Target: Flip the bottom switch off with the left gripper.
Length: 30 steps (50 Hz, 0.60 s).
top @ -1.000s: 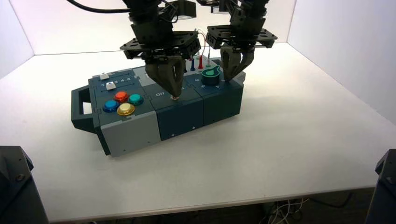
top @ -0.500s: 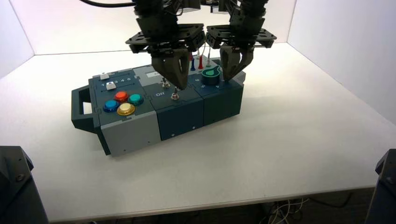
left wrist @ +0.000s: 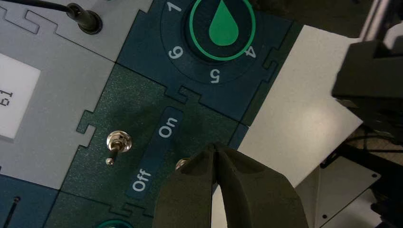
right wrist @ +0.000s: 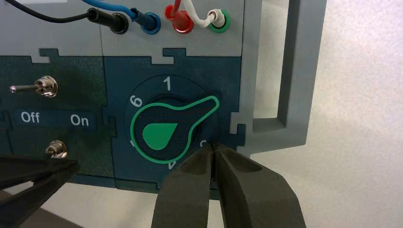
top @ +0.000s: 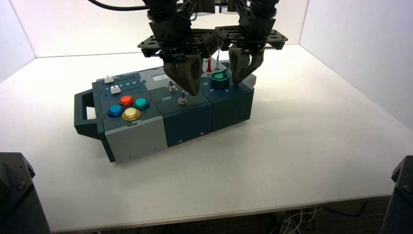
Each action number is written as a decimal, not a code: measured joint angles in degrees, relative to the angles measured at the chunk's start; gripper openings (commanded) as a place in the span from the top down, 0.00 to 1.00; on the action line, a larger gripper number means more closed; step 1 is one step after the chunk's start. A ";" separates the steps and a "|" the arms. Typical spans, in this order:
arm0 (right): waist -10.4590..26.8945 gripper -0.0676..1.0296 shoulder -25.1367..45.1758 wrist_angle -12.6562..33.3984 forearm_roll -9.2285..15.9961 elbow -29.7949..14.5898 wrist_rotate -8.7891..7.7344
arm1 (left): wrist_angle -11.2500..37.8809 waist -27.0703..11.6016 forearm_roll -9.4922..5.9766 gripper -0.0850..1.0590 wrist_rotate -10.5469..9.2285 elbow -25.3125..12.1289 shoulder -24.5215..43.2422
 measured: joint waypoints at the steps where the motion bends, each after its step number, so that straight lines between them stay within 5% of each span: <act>1: 0.00 0.96 0.00 0.00 0.00 0.09 0.00 | 0.00 0.00 0.09 0.95 0.00 0.09 0.00; 16: 0.00 0.96 0.09 0.18 0.00 -0.09 0.00 | -0.18 0.70 2.64 0.95 0.09 0.00 0.00; 30: 0.00 0.96 0.18 0.53 0.00 -0.35 0.00 | -0.09 0.88 2.81 0.95 0.00 0.00 0.00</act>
